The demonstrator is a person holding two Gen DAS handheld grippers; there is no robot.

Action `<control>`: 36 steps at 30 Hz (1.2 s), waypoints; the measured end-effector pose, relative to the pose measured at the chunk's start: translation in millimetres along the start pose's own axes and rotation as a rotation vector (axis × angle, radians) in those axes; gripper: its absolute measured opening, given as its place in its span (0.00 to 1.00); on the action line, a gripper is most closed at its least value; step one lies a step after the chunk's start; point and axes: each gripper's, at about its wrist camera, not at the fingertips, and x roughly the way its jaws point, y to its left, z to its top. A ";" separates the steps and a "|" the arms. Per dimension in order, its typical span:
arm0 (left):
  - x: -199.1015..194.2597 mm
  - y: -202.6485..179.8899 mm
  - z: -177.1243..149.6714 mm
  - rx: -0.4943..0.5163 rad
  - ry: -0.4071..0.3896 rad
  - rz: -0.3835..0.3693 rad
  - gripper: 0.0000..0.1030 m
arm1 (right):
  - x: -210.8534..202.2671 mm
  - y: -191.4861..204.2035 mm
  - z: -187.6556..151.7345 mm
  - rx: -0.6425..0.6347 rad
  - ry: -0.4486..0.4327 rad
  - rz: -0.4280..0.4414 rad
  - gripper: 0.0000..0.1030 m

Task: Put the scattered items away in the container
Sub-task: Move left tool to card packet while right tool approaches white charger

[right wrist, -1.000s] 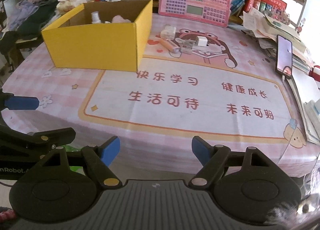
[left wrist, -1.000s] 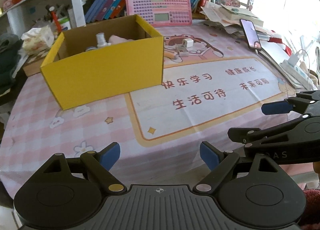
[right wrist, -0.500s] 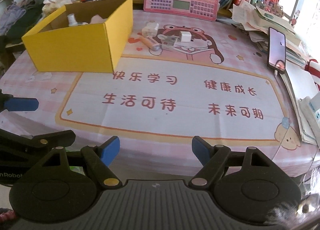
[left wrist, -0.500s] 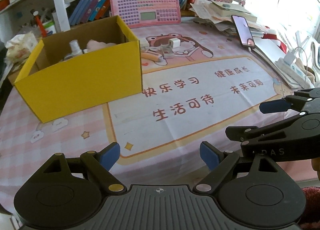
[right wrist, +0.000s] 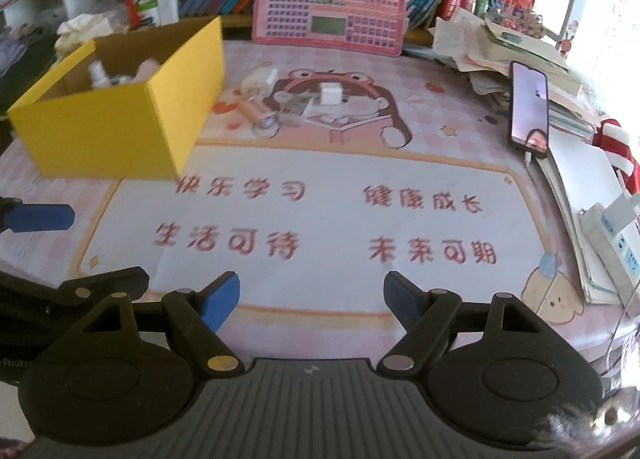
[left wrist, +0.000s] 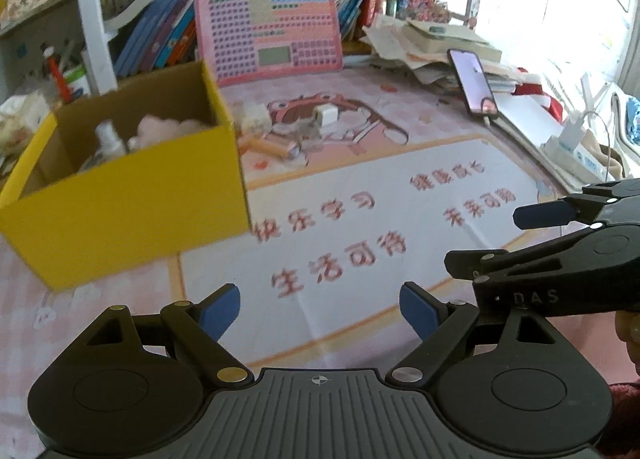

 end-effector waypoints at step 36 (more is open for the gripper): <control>138.3 -26.7 121.1 0.040 0.006 0.137 0.70 | 154.9 -77.0 166.7 -0.089 -0.067 0.185 0.67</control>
